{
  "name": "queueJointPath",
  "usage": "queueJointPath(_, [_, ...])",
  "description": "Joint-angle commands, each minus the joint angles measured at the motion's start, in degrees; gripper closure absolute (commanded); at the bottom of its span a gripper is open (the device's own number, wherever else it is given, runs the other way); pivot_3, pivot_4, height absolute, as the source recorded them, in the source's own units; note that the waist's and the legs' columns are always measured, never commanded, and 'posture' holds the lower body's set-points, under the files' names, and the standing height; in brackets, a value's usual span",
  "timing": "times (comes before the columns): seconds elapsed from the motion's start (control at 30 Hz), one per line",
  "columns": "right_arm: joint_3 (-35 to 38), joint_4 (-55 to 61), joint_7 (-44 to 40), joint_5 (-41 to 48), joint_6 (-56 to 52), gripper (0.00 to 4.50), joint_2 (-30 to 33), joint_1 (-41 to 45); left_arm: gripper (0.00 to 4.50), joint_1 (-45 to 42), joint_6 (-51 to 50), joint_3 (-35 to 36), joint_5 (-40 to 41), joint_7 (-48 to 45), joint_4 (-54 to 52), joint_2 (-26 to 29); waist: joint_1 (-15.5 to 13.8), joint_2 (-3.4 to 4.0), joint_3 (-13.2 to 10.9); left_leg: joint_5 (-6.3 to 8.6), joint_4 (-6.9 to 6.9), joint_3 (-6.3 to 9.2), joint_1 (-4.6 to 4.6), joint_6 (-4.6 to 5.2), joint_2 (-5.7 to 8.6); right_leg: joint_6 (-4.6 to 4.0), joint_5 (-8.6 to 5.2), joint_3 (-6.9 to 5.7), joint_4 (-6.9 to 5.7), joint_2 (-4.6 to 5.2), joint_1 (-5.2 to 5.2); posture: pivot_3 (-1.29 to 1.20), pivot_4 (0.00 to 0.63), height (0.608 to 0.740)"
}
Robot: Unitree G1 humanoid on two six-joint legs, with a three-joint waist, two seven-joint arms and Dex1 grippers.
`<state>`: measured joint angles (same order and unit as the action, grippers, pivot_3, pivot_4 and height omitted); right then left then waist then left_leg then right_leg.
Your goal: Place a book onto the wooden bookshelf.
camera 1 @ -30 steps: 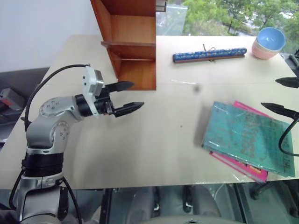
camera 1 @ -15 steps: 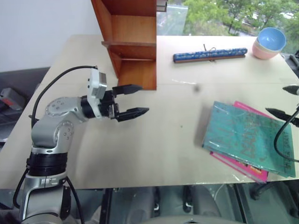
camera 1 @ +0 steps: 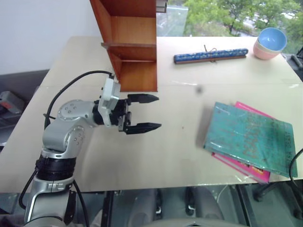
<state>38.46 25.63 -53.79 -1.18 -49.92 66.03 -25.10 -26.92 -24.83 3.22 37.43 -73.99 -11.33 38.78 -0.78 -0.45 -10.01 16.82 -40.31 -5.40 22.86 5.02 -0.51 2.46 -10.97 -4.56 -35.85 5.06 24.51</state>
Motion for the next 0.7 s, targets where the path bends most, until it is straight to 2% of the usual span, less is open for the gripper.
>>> queueJointPath(0.03, [2.52,4.23,-0.47,-0.89,-4.54,4.47,-1.78,-2.15,0.00,-1.00,0.47,0.02,0.97,-0.40,-1.71,0.08,-0.04,0.00,0.00,0.00,0.00,0.02,0.01,0.00,0.00,-0.01,0.00,0.02,0.00,0.00,0.00,0.00,0.150,0.738])
queueJointPath(0.17, [2.77,10.82,-3.43,4.96,-9.54,4.47,-5.84,-1.49,0.00,-1.51,0.13,-0.29,0.96,-0.86,-0.82,0.41,-0.06,0.00,0.00,0.00,0.00,0.11,0.04,0.01,-0.01,-0.01,0.00,0.13,-0.01,-0.02,0.01,0.00,0.150,0.738])
queueJointPath(0.4, [2.16,19.18,-4.10,10.62,-15.92,4.47,-9.08,-1.67,0.00,-1.76,0.00,-0.51,0.70,-0.97,-0.35,0.68,-0.08,0.00,-0.01,0.00,0.00,0.13,0.05,0.01,0.01,-0.01,0.00,0.13,0.00,-0.02,0.00,0.00,0.150,0.738])
queueJointPath(0.7, [-0.15,24.30,-1.46,15.13,-21.38,4.47,-10.05,-0.29,0.00,-1.62,-0.73,-0.64,0.62,-0.46,-0.45,1.04,-0.08,-0.01,-0.01,0.00,0.00,0.16,0.06,0.01,0.01,-0.02,-0.01,0.12,0.00,-0.01,0.00,0.00,0.150,0.738])
